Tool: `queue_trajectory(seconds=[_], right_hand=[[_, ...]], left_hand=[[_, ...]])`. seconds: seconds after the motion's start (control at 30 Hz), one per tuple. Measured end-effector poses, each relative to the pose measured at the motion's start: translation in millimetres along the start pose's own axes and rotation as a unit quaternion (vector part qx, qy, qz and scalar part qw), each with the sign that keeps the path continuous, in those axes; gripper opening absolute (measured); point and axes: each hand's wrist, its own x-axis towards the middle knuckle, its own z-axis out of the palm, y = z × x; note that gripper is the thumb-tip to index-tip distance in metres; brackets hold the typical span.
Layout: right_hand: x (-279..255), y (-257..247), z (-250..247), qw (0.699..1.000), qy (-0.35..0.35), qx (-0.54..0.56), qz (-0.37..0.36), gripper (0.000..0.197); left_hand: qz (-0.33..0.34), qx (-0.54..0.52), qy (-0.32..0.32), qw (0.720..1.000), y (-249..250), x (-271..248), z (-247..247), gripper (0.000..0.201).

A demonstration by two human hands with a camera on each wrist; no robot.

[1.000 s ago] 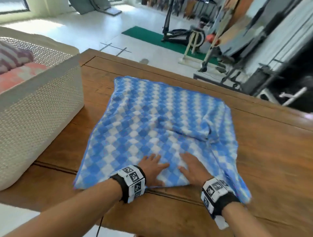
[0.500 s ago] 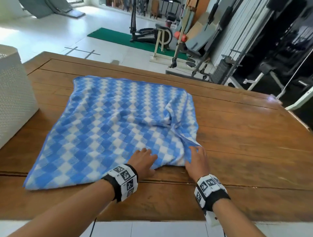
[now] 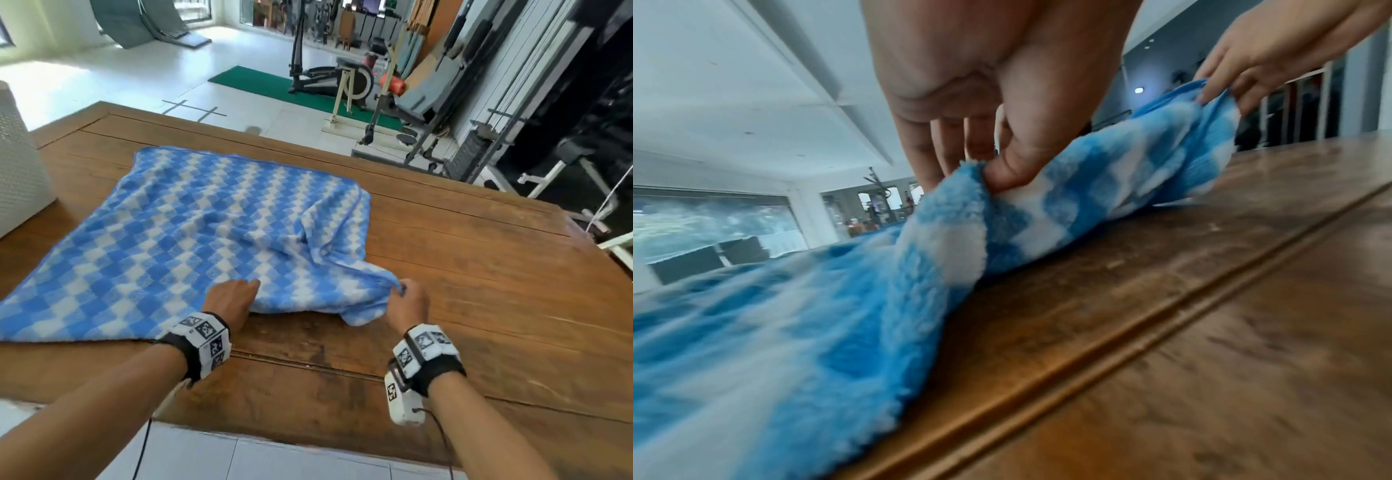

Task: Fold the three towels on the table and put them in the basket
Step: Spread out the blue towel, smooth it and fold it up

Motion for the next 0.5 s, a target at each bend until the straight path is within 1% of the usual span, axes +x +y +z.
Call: queue_trajectory(seconds=[0.03, 0.07, 0.1, 0.17, 0.23, 0.3, 0.37, 0.4, 0.43, 0.47, 0.5], right_hand=[[10.3, -2.3, -7.3, 0.998, 0.025, 0.065, 0.013, 0.017], [16.7, -5.9, -12.2, 0.991, 0.036, 0.124, 0.022, 0.018], [20.5, -9.7, -14.2, 0.984, 0.029, 0.175, 0.027, 0.018], [22.2, -20.1, -16.4, 0.967, -0.023, 0.252, 0.03, 0.021], [21.4, -28.5, -20.3, 0.967, -0.073, 0.246, 0.01, 0.019], [23.3, -28.1, -25.6, 0.976, -0.114, 0.185, -0.025, 0.02], [23.7, -22.2, -30.2, 0.982, -0.169, 0.053, -0.071, 0.024], [21.6, -16.8, -30.0, 0.977, -0.195, -0.028, -0.082, 0.026], [18.1, -10.5, -28.1, 0.969, -0.212, -0.098, -0.084, 0.028], [12.6, -5.9, -27.8, 0.963, -0.216, -0.142, -0.078, 0.028], [8.8, -0.1, -24.7, 0.963, -0.206, -0.156, -0.076, 0.026]], left_hand=[[-0.014, -0.008, 0.01, 1.0, -5.6, -1.6, -5.6, 0.029], [-0.024, -0.018, 0.018, 0.999, -9.1, -3.3, -9.8, 0.029], [-0.029, -0.029, 0.021, 0.999, -10.8, -5.0, -12.5, 0.031], [-0.022, -0.045, 0.007, 0.999, -7.7, -9.9, -14.9, 0.036], [-0.023, -0.055, -0.01, 0.998, -2.3, -16.0, -11.4, 0.038], [-0.048, -0.064, -0.012, 0.997, -1.4, -21.1, -5.9, 0.04], [-0.075, -0.072, 0.002, 0.995, -3.6, -24.1, -3.8, 0.04], [-0.077, -0.072, 0.01, 0.994, -3.6, -25.5, -4.2, 0.04], [-0.065, -0.071, 0.018, 0.995, -1.6, -26.7, -5.3, 0.041], [-0.038, -0.073, 0.021, 0.996, 2.8, -27.1, -5.7, 0.043], [0.0, -0.083, 0.02, 0.996, 9.8, -27.0, -5.0, 0.044]])
